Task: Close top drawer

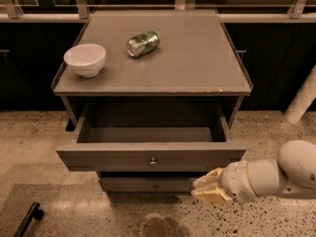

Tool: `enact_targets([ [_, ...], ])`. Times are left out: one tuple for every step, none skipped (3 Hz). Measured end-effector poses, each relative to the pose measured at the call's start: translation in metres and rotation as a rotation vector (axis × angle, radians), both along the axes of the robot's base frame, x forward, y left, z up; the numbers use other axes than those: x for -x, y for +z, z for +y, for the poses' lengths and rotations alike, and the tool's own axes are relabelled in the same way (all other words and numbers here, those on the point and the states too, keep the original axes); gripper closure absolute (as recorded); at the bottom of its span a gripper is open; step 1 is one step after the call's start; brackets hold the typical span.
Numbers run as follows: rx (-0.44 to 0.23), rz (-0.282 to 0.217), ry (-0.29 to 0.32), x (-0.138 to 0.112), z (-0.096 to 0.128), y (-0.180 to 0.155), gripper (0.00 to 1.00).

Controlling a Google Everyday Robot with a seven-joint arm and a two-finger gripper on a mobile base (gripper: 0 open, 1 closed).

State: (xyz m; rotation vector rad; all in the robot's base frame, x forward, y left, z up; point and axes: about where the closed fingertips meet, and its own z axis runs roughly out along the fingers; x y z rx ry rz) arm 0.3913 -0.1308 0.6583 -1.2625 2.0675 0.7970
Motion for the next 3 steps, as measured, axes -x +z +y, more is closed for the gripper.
enact_targets([
  [0.000,0.000,0.000,0.000,0.000,0.000,0.86],
  [0.012,-0.036,-0.035,-0.023,-0.001,-0.017,1.00],
  [0.032,-0.136,-0.101,-0.063,-0.008,-0.029,1.00],
])
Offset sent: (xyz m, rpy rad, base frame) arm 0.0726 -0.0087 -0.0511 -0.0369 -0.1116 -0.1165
